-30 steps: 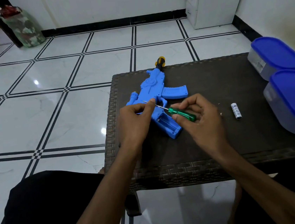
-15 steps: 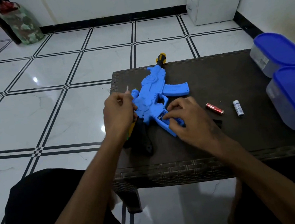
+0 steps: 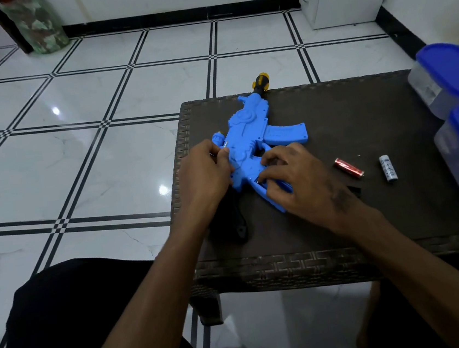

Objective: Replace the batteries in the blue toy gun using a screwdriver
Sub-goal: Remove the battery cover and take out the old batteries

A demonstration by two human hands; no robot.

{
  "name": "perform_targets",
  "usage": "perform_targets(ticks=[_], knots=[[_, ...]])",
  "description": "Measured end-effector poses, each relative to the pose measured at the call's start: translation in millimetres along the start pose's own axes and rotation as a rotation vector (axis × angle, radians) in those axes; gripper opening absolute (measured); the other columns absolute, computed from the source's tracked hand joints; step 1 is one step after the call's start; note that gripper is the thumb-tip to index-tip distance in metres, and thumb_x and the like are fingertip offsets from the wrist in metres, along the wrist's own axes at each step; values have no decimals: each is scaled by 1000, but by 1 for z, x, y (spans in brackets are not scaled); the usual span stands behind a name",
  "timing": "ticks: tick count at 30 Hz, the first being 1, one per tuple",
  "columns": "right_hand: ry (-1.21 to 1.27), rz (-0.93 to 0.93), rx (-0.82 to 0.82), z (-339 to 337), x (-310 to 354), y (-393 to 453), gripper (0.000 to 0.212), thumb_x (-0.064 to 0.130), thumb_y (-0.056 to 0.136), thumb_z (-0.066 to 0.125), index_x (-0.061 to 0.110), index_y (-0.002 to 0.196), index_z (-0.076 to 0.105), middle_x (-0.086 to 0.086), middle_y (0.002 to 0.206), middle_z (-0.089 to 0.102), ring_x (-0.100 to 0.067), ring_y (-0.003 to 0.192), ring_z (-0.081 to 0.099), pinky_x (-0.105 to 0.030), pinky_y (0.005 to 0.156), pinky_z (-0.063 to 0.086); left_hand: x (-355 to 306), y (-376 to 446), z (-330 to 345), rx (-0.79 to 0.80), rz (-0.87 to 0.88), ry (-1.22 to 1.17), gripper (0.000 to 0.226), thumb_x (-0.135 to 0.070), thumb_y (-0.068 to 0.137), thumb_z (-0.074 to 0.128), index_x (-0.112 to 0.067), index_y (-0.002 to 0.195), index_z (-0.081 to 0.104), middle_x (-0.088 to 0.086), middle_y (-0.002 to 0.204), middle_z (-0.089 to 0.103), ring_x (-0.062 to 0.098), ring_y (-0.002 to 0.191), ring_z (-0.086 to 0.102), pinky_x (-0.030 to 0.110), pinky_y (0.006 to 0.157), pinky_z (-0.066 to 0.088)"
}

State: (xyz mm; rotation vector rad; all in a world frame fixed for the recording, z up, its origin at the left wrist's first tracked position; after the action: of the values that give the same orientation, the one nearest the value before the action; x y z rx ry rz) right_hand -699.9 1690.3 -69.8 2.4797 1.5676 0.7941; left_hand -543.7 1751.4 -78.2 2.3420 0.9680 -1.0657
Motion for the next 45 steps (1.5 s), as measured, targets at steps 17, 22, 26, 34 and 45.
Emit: perform_targets(ticks=[17, 22, 26, 34, 45], knots=[[52, 8, 8, -12, -5, -11, 14, 15, 85, 63, 12, 94, 73, -1, 109, 63, -16, 101, 58, -25, 84, 47, 1, 1, 1, -24, 0, 58, 22, -33, 94, 52, -20, 77, 57, -5, 73, 71, 17, 67, 68, 40, 74, 55], [20, 18, 87, -4, -7, -19, 29, 27, 87, 65, 23, 114, 75, -1, 127, 61, -17, 111, 52, -23, 89, 42, -1, -1, 1, -19, -1, 59, 23, -32, 95, 52, -17, 79, 57, -3, 72, 71, 17, 65, 68, 40, 74, 55], [1, 10, 135, -8, -6, -20, 28, 35, 88, 63, 23, 108, 77, -1, 129, 62, -17, 114, 53, -30, 90, 48, -1, 0, 1, -16, -11, 67, 22, -34, 95, 52, -19, 79, 56, -4, 75, 71, 19, 69, 68, 41, 76, 55], [6, 31, 34, -22, -7, -29, 21, 30, 88, 65, 22, 101, 78, 1, 120, 64, -16, 108, 55, -34, 86, 51, -2, -4, -2, 18, -61, -9, 21, -32, 95, 52, -17, 83, 60, -5, 71, 72, 5, 53, 65, 29, 64, 55], [-27, 49, 128, -11, -4, -29, 33, 39, 86, 68, 27, 117, 73, -1, 136, 60, -22, 119, 51, -42, 99, 46, -4, -7, 6, 22, 37, 149, 21, -35, 93, 54, -20, 78, 59, -6, 76, 71, 17, 69, 68, 40, 76, 54]])
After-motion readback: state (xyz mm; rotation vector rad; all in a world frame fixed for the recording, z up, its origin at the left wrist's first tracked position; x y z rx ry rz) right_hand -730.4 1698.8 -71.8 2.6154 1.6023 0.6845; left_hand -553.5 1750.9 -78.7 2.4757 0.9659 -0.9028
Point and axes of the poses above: each hand's wrist, its own y-axis towards the middle knuckle, its own z-axis out of the palm, x = y × z, the point moved 9 cm from there along y, towards the middle knuckle
